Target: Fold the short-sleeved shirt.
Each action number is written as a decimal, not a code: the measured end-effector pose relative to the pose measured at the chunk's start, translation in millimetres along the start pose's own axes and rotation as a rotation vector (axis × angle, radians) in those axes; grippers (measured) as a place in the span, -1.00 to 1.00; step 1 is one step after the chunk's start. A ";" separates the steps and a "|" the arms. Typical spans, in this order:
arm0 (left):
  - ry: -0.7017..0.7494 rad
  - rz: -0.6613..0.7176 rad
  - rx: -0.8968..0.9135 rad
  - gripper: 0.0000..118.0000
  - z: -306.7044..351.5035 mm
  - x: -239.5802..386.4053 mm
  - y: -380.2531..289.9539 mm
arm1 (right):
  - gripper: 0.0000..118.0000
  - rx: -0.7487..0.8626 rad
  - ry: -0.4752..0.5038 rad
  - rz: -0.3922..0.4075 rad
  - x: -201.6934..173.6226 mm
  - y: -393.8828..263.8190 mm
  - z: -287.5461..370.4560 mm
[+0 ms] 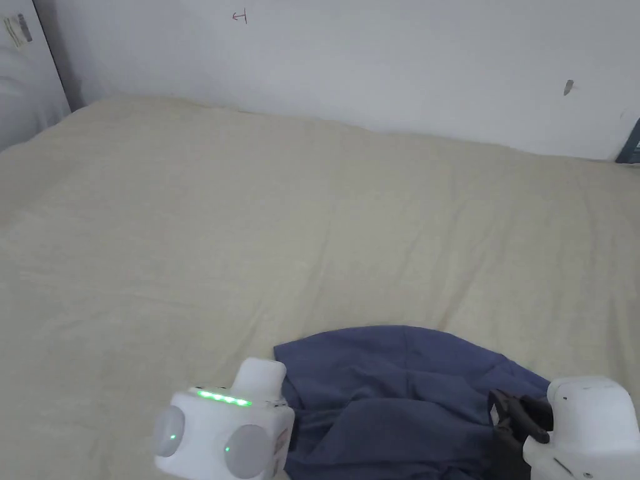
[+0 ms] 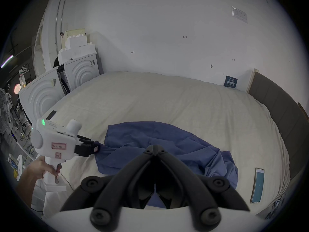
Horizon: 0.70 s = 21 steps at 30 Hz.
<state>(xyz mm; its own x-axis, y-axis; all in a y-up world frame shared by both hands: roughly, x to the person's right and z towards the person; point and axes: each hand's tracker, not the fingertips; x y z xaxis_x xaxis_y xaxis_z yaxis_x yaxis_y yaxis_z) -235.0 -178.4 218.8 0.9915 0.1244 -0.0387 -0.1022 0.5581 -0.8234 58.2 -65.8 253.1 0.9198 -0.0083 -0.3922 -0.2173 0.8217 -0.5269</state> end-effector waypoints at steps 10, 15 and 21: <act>-0.019 0.009 0.071 -0.89 26.3 -1.7 8.3 | -0.96 0.015 0.071 -0.025 5.4 14.8 -14.3; -0.023 0.003 0.062 -0.89 23.2 2.2 4.1 | -0.69 -0.025 0.195 -0.089 4.9 46.7 -57.2; -0.033 0.038 0.058 -0.89 22.7 -2.9 5.3 | 0.63 -0.171 0.367 -0.128 20.5 75.5 -157.4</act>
<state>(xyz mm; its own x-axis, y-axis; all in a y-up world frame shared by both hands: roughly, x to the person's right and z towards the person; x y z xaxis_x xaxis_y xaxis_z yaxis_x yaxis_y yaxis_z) -240.3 -157.2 227.3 0.9837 0.1725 -0.0500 -0.1451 0.5991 -0.7874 9.3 -93.7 86.5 0.7724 -0.3315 -0.5417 -0.1888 0.6945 -0.6942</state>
